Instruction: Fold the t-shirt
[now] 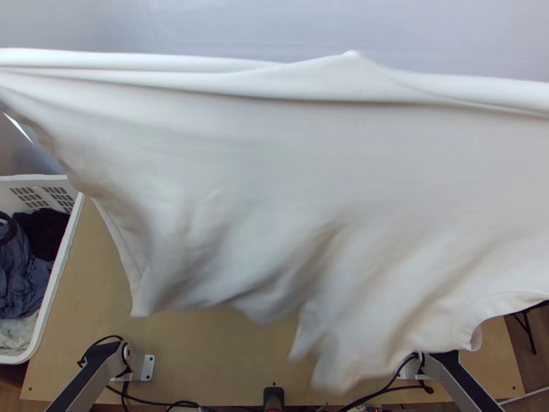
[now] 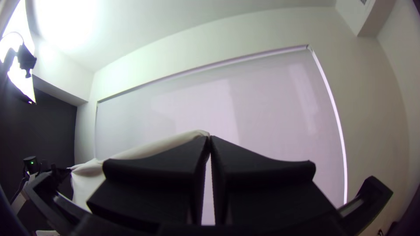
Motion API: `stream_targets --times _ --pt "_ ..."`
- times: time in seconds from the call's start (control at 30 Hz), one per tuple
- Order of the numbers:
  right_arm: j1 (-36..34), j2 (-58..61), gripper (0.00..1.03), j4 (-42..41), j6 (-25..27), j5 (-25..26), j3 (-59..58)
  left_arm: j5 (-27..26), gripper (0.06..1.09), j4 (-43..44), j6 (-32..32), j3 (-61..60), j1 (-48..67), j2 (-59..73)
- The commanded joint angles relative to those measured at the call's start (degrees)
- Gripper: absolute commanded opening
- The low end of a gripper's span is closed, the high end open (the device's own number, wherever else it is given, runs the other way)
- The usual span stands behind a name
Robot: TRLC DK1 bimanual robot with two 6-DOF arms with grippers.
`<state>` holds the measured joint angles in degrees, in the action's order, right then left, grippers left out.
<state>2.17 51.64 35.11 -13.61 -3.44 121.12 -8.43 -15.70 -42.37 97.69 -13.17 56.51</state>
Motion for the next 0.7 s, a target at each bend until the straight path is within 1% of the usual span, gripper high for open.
stream_targets --times 0.0,0.07,0.13,0.23,0.27,0.33,0.4,0.47,0.67 --pt "1.25 -2.51 0.03 2.86 -4.32 -0.95 -15.21 -1.15 0.09 -1.87 2.64 -13.14 0.34 -3.60" --pt "3.63 -4.35 0.03 2.24 -6.96 -1.30 -25.85 -1.24 0.09 -1.08 4.75 -21.84 0.42 -6.41" --pt "8.11 -5.41 0.03 0.92 -8.63 -1.30 -37.01 -1.68 0.09 -0.12 8.09 -30.89 2.01 -8.79" --pt "11.36 -6.11 0.03 -4.70 -8.63 -1.39 -53.80 -1.59 0.09 4.37 10.55 -41.70 2.36 -9.67" --pt "12.15 -5.93 0.03 -7.95 -8.63 -1.39 -58.81 -1.59 0.09 6.92 10.82 -44.52 2.36 -9.31" --pt "14.35 -3.82 0.03 -12.00 -7.84 -1.30 -65.05 -1.51 0.09 10.34 11.96 -48.12 2.36 -7.64" --pt "15.84 0.13 0.03 -16.57 -6.43 -1.22 -68.83 -1.51 0.09 14.74 13.01 -51.46 2.45 -5.53" --pt "16.46 5.32 0.03 -19.73 -5.73 -1.30 -69.44 -1.59 0.09 18.43 13.37 -53.39 2.53 -2.72" --pt "17.07 21.05 0.03 -27.55 -3.80 -1.39 -64.43 -1.51 0.09 28.10 13.98 -53.39 3.15 9.23"
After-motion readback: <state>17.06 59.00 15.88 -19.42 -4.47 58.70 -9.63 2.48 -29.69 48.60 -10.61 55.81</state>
